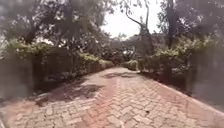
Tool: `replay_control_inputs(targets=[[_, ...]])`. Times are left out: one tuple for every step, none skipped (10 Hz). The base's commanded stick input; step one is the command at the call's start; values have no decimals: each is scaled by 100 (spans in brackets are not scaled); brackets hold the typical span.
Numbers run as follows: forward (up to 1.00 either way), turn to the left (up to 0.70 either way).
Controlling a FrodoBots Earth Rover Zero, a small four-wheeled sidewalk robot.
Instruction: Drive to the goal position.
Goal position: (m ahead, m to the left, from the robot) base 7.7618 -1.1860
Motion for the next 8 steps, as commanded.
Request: replay_control_inputs(targets=[[70, 0], [70, 0], [70, 0], [70, -2], [70, -21], [70, -31], [70, -15], [70, 0]])
